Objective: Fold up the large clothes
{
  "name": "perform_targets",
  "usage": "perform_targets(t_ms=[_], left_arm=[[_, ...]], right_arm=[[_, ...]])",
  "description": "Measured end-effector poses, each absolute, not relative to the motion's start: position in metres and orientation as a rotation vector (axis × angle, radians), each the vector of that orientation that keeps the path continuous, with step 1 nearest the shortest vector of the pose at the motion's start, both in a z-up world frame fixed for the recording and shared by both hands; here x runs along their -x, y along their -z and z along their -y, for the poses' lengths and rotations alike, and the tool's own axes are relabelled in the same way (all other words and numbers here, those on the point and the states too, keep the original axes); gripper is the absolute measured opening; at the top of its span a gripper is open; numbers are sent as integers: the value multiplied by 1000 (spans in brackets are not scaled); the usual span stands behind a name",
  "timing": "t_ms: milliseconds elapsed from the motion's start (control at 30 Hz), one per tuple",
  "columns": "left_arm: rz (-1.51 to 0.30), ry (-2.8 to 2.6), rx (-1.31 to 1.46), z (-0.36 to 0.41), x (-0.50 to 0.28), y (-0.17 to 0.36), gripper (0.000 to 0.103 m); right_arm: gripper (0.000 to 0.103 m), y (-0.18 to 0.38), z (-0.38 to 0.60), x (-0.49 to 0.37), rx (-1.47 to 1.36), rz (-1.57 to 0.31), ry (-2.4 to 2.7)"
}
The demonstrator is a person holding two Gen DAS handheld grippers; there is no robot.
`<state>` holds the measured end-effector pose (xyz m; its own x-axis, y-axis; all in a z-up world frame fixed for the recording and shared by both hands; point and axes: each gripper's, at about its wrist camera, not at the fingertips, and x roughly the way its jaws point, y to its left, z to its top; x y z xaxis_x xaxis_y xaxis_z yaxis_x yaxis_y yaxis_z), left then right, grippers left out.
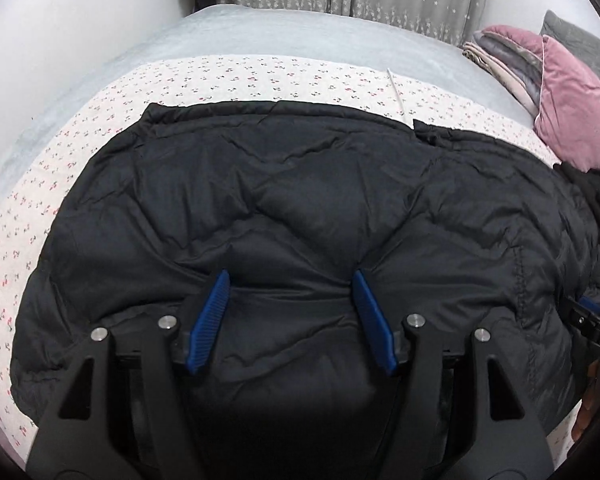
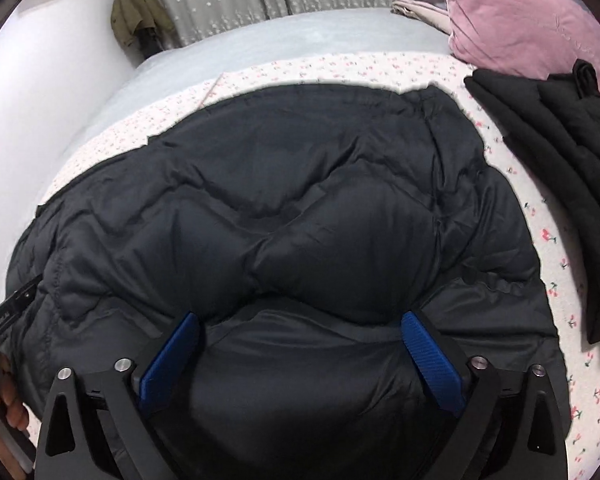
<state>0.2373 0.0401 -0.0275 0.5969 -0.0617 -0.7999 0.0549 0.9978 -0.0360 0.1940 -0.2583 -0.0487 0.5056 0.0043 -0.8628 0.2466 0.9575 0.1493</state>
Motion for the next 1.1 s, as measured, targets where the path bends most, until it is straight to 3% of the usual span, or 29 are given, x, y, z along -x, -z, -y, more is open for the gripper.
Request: perform_targets(t_ms=[367, 700, 900, 1100], left_arm=[[-914, 103, 24, -34, -228, 11, 65], [-863, 297, -107, 46, -224, -16, 65], [-1002, 196, -89, 59, -270, 26, 66], [-1023, 216, -67, 61, -278, 11, 66]], right_arm=[[103, 56, 254, -207, -230, -1078, 150], [103, 8, 263, -178, -369, -858, 118], [103, 38, 281, -207, -377, -999, 108], [103, 45, 269, -219, -300, -1060, 127]])
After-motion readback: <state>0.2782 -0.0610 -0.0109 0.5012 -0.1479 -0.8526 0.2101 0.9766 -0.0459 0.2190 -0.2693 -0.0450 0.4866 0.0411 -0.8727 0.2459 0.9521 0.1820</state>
